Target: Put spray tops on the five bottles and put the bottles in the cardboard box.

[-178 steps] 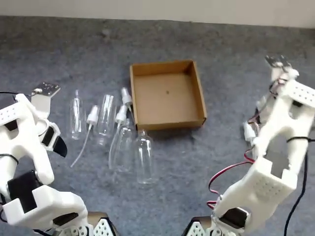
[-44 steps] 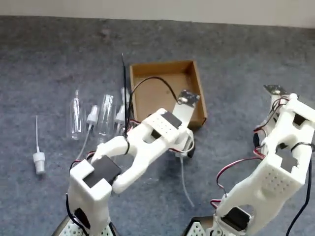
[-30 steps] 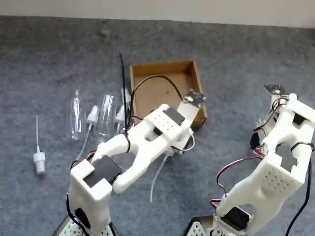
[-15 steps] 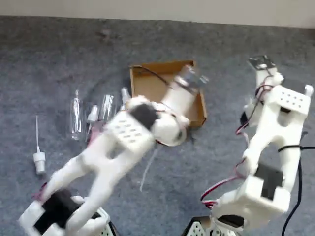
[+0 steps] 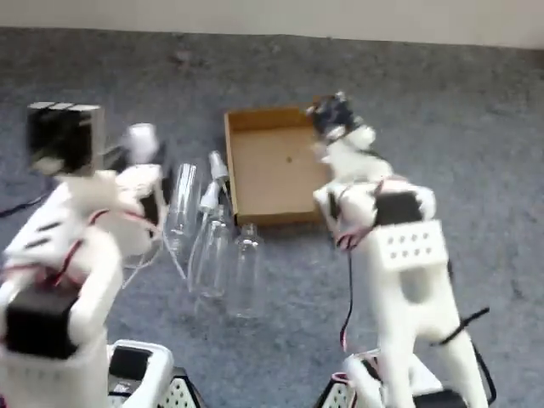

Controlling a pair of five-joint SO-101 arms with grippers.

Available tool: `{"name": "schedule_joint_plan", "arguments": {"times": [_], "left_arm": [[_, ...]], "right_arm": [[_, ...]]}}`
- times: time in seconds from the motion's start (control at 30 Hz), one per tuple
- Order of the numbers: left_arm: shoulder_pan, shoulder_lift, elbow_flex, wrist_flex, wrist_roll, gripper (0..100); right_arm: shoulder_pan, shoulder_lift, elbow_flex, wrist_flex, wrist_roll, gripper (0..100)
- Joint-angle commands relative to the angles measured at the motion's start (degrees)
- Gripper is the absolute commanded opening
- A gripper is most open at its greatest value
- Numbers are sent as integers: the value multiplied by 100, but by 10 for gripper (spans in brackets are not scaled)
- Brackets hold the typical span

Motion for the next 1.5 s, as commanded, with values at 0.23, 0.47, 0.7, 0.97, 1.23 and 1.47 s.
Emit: {"name": "schedule_joint_plan", "arguments": {"times": [0.23, 0.47, 0.7, 0.97, 1.23, 1.47], "left_arm": [[-866, -963, 1130, -2259, 1653, 3], [-875, -1015, 1807, -2840, 1670, 3], [-1604, -1024, 1947, -2857, 1697, 3], [-1675, -1024, 1912, -2857, 2295, 3], [-1174, -1341, 1903, -2822, 1802, 3], [-963, -2756, 1938, -2277, 1424, 3]], "right_arm": [[-1305, -2044, 2633, -2097, -70, 3], [-2352, -3029, 3327, -2325, -114, 3], [-3125, -2818, 3688, -3521, -114, 3], [-3213, -2695, 3723, -3530, -105, 3], [-3187, -2686, 3741, -3512, -114, 3], [-3187, -2686, 3741, -3503, -114, 3]]}}
